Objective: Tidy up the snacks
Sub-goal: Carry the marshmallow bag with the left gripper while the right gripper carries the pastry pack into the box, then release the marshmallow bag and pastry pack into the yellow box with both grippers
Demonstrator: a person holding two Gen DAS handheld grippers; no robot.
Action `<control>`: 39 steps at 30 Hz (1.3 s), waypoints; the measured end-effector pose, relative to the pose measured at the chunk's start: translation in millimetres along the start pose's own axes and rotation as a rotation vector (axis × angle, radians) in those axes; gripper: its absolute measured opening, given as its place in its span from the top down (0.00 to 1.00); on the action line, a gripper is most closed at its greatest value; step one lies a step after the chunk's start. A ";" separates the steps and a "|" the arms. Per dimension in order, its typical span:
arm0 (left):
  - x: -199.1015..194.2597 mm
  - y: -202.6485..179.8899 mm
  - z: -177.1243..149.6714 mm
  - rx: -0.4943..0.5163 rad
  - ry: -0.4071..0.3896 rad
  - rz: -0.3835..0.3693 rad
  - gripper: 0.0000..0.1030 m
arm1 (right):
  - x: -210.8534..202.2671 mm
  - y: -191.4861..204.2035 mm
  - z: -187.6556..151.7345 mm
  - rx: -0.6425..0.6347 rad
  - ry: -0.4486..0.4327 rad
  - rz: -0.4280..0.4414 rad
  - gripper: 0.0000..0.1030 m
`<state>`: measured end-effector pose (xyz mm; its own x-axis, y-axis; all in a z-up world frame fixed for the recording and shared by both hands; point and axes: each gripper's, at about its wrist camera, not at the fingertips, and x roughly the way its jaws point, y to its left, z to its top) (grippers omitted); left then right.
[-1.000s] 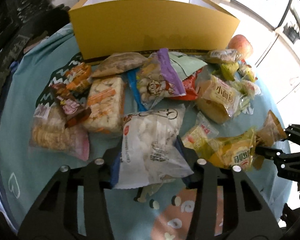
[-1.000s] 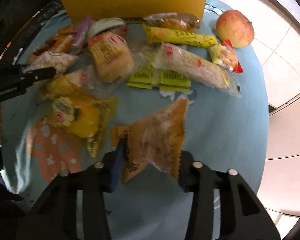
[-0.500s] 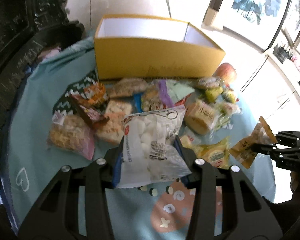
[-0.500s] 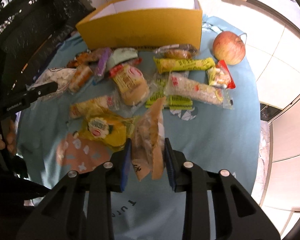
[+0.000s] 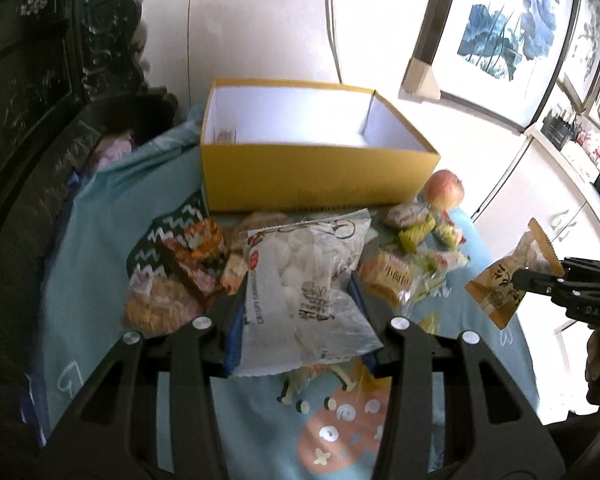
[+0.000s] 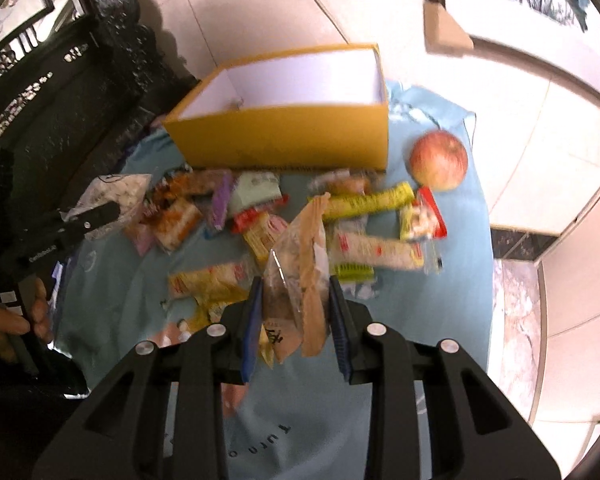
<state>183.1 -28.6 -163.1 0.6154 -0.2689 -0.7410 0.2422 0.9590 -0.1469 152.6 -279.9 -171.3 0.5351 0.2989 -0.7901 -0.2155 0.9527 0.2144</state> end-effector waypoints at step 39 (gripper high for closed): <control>36.6 -12.8 179.4 0.030 -0.134 0.104 0.55 | -13.0 11.7 193.7 -0.090 -0.234 -0.058 0.69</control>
<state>337.1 -66.8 -70.9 0.7323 -0.1798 -0.6568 0.1929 0.9798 -0.0531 301.3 -261.9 -47.3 0.7213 0.2583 -0.6427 -0.2452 0.9630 0.1118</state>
